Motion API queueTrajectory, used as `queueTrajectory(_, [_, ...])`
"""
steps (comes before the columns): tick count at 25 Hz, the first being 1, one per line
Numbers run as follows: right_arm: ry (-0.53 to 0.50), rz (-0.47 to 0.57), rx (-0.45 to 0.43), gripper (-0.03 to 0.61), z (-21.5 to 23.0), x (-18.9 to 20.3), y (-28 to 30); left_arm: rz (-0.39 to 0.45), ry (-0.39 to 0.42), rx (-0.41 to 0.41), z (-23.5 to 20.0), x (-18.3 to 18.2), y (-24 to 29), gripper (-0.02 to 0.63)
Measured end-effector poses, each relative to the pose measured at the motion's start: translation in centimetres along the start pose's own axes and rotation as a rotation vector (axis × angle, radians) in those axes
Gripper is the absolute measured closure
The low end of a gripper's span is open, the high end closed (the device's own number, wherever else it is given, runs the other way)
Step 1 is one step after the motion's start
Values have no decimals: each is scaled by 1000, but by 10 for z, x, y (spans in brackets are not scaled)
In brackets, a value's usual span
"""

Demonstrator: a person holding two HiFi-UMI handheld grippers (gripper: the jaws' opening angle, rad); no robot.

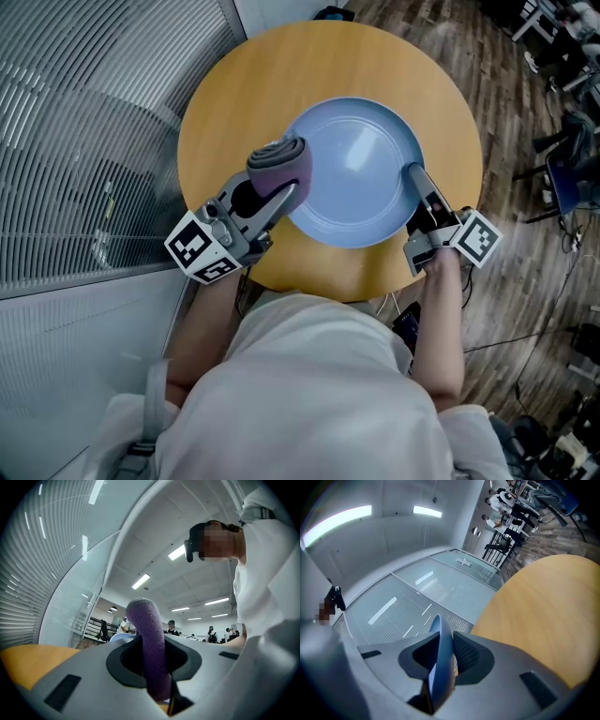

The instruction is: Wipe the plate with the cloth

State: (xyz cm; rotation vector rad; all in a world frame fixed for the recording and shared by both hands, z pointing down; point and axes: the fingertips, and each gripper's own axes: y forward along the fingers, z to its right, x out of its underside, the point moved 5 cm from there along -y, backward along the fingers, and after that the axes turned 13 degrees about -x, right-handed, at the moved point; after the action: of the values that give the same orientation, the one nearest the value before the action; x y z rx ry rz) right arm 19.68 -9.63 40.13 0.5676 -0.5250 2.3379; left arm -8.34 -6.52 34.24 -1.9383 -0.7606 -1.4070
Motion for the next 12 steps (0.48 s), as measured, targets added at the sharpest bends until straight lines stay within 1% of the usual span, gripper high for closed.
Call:
queueTrajectory(3, [20, -3, 14, 492, 3, 0, -11, 6, -1, -21, 5, -1, -1, 537])
queueTrajectory(7, [36, -7, 36, 492, 10, 4, -14, 28, -21, -54, -2, -4, -10, 537])
queueTrajectory(12, [50, -7, 67, 494, 25, 6, -22, 29, -24, -77, -7, 0, -19, 537])
